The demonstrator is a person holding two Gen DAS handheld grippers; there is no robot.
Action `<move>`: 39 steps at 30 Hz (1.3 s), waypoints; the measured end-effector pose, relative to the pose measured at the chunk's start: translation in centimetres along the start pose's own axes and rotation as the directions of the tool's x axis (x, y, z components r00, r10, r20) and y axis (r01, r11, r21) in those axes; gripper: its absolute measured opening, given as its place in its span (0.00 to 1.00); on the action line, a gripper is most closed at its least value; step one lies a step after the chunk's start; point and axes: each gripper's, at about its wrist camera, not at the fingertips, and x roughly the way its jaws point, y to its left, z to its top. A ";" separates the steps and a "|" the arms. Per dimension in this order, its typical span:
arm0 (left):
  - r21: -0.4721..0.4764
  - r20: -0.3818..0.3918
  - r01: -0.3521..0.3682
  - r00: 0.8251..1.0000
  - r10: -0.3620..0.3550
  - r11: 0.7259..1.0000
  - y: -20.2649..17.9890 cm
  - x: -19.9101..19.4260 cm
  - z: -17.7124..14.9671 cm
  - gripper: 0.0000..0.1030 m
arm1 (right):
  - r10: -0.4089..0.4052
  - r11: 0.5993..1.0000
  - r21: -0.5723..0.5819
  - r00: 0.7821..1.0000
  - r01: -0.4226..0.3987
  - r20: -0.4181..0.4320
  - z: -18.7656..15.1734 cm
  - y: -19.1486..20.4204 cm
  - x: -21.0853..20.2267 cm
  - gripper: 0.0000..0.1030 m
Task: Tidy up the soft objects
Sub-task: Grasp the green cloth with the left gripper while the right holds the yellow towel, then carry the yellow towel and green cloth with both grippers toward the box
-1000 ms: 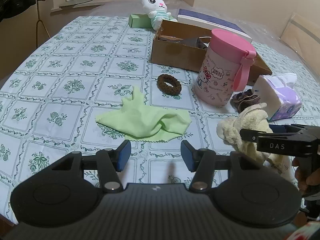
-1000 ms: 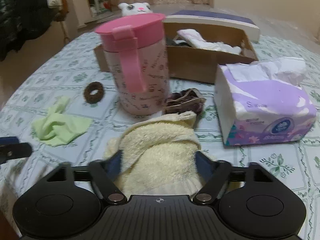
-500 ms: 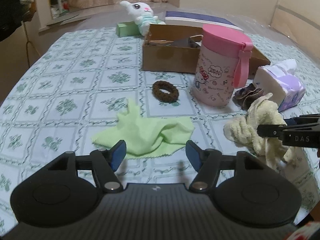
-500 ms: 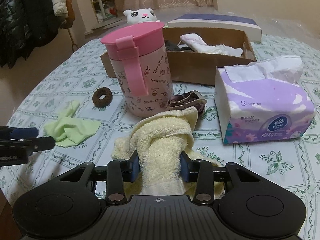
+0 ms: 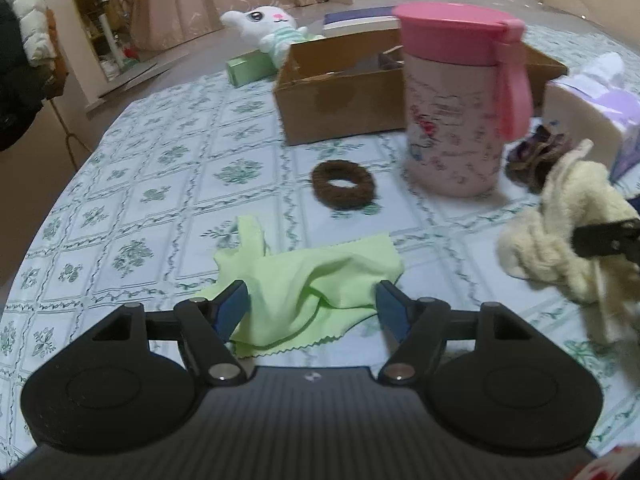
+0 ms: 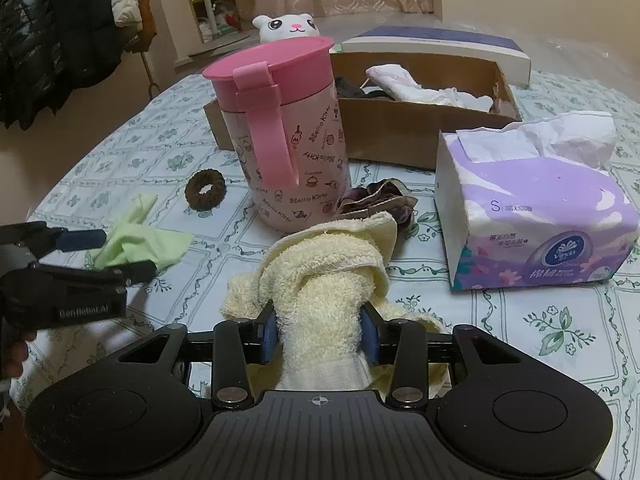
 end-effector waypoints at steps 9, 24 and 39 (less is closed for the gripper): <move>-0.178 -0.034 0.058 0.997 -0.065 0.982 4.3 1.7 0.1 0.74 | 0.007 1.000 -0.006 1.000 -0.007 0.000 -0.1 -0.1 0.2 0.41; -0.220 -0.004 0.084 0.996 -0.087 0.972 5.6 1.5 -0.1 0.08 | 0.006 1.000 -0.009 1.000 -0.006 -0.001 -0.1 0.0 0.2 0.41; -0.172 0.022 0.159 0.987 -0.157 0.972 3.6 -2.9 0.3 0.06 | 0.055 0.998 -0.009 0.998 -0.055 0.012 0.1 -0.5 -1.8 0.34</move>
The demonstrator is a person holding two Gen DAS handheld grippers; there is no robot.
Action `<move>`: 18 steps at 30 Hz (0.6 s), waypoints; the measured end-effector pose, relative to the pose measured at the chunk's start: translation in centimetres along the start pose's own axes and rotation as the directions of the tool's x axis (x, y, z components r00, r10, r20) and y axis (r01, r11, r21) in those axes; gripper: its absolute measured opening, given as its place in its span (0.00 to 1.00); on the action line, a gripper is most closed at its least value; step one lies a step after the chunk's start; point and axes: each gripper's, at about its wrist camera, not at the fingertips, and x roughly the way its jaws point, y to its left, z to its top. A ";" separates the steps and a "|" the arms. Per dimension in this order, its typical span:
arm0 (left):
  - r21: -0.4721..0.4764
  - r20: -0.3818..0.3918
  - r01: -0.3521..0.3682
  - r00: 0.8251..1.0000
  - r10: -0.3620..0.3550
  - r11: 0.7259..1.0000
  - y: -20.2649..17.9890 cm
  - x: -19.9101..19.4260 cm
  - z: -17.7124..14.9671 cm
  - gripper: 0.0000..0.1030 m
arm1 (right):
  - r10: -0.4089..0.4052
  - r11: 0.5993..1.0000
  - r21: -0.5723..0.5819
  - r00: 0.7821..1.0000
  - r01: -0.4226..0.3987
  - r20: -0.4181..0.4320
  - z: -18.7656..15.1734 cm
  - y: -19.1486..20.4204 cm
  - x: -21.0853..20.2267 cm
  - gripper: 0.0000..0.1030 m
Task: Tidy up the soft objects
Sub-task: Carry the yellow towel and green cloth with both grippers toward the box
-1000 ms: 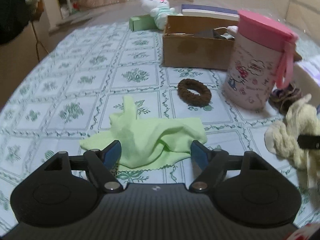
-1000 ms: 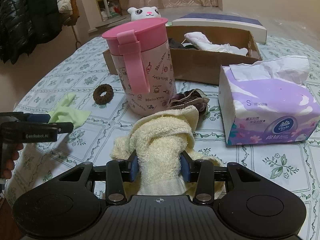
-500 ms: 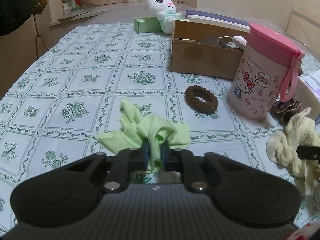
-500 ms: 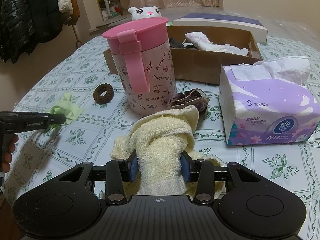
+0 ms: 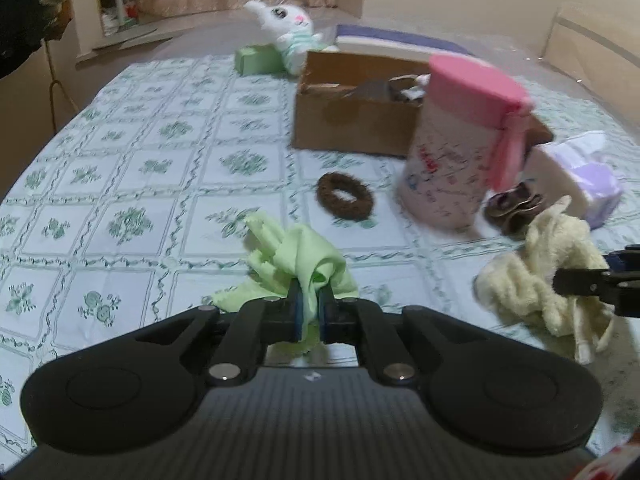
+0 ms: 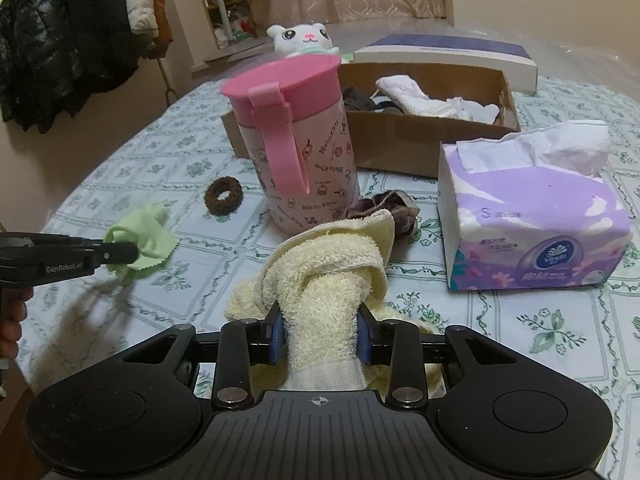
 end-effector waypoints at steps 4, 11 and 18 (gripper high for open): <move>0.035 0.041 0.015 0.999 -0.017 0.999 -0.8 -1.7 1.0 0.06 | 0.028 1.000 0.007 0.999 -0.028 0.024 0.2 -0.3 -2.1 0.33; 0.084 0.122 0.040 0.991 -0.050 0.996 -1.4 -3.6 4.1 0.06 | 0.045 0.999 0.016 0.994 -0.047 0.104 1.6 -0.9 -6.1 0.33; 0.148 0.182 0.046 0.981 -0.073 0.988 -1.9 -3.6 7.9 0.06 | 0.061 0.998 -0.006 0.981 -0.061 0.183 5.0 -1.7 -8.3 0.33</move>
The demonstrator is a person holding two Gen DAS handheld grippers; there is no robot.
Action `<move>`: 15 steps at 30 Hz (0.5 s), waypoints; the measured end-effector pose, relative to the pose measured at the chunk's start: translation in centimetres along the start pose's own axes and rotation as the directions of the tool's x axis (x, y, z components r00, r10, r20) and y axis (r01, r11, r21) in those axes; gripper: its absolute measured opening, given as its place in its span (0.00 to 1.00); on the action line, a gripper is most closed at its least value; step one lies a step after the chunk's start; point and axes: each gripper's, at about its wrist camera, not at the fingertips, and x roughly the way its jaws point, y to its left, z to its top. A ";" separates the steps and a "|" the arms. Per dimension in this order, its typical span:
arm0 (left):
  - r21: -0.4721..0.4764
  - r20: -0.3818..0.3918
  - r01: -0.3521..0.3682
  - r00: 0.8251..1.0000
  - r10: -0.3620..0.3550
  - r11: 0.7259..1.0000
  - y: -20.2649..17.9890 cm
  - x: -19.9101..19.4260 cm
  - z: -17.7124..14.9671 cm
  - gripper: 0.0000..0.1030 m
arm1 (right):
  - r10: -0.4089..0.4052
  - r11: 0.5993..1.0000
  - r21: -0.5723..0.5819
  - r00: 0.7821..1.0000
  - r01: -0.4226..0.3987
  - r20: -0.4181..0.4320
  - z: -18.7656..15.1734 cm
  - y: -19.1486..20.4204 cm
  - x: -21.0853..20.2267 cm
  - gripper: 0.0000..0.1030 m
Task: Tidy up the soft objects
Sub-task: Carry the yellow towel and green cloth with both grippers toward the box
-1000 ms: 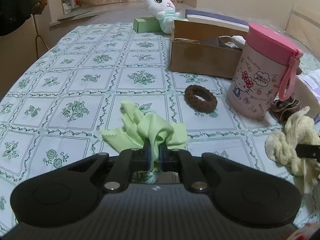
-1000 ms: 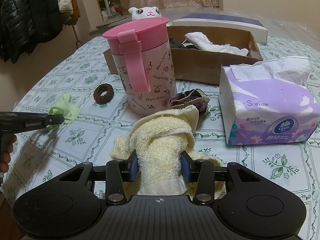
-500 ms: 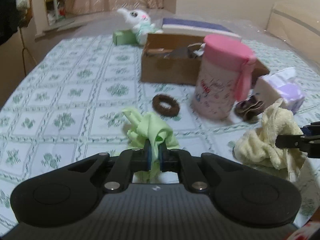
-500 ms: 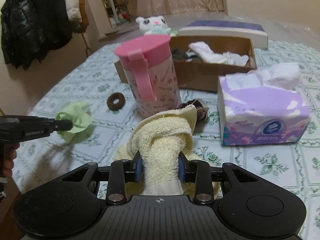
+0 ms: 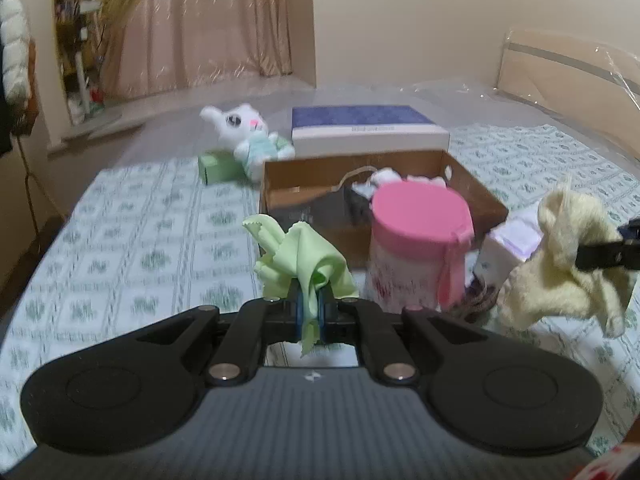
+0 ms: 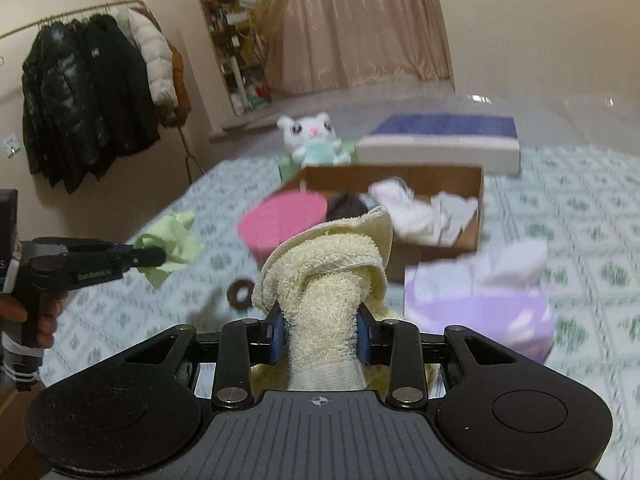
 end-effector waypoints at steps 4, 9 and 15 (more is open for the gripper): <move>0.031 0.034 0.003 0.999 -0.004 1.000 0.3 1.1 2.5 0.06 | 0.008 1.000 -0.028 0.999 -0.006 0.054 2.7 -0.7 -0.3 0.33; 0.039 0.057 0.017 0.998 -0.019 0.999 1.2 3.2 5.5 0.06 | -0.028 0.997 -0.070 0.991 0.037 0.132 6.4 -2.0 0.3 0.34; 0.067 0.065 0.041 0.997 -0.046 0.997 1.5 6.7 8.9 0.06 | -0.070 0.994 -0.072 0.980 0.085 0.189 10.4 -4.7 2.7 0.34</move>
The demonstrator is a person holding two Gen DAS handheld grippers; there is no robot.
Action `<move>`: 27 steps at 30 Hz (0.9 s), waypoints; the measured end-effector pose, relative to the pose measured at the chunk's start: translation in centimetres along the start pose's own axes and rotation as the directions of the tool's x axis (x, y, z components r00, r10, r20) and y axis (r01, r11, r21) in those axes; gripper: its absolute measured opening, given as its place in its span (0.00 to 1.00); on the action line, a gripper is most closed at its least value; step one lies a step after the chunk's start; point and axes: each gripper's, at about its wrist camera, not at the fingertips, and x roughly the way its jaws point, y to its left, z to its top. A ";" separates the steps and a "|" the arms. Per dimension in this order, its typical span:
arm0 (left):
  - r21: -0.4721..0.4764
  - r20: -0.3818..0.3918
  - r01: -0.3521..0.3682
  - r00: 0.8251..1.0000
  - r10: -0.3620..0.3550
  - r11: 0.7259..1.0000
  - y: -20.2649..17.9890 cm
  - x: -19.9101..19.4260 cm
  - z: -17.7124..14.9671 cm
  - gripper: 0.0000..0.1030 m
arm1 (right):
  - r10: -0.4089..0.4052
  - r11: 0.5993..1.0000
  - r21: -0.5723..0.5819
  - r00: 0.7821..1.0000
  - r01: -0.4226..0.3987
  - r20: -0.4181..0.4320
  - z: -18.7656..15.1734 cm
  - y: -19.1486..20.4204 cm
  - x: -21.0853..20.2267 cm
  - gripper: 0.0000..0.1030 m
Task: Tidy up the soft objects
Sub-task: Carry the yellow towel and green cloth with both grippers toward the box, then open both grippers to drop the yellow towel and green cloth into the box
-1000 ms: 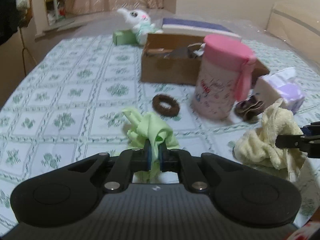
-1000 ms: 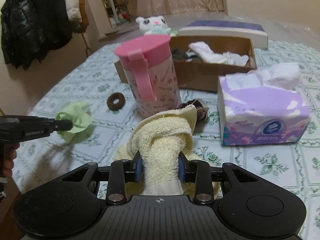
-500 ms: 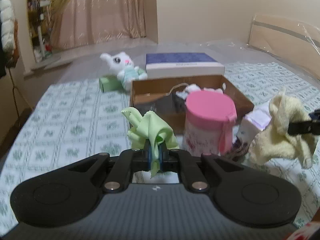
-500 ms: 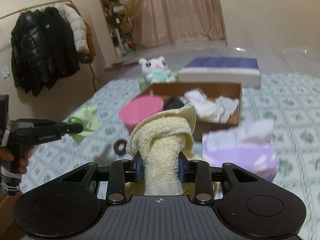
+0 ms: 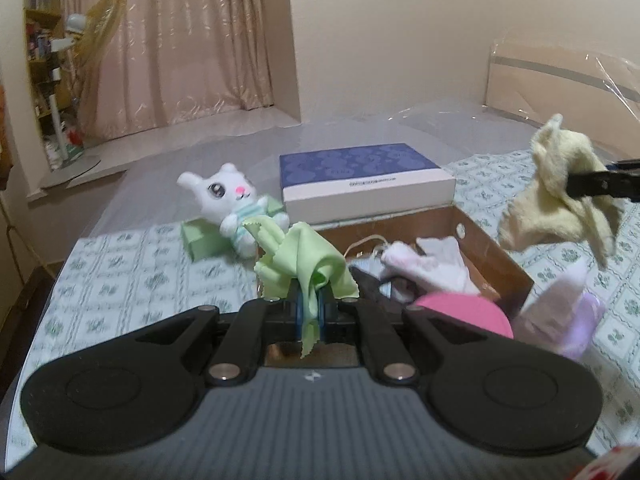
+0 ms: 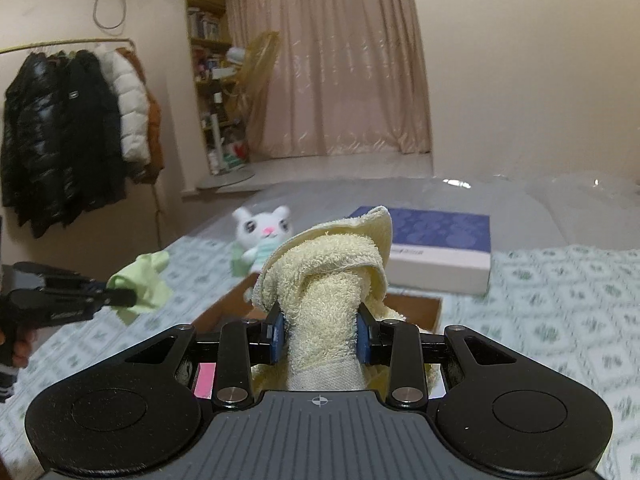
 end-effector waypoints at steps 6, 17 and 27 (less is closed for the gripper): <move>0.028 -0.012 0.037 0.999 -0.037 0.999 0.1 4.8 2.7 0.06 | -0.014 1.000 0.018 1.000 0.014 -0.004 1.8 -2.5 5.2 0.34; 0.016 -0.080 0.141 0.987 -0.139 0.990 -0.7 14.1 4.2 0.07 | -0.048 0.999 0.020 0.994 0.050 -0.103 1.9 -5.3 14.4 0.34; 0.001 -0.185 0.116 0.976 -0.114 0.993 -0.2 18.7 1.9 0.30 | -0.031 0.998 0.052 0.985 0.041 -0.168 0.5 -6.3 18.0 0.36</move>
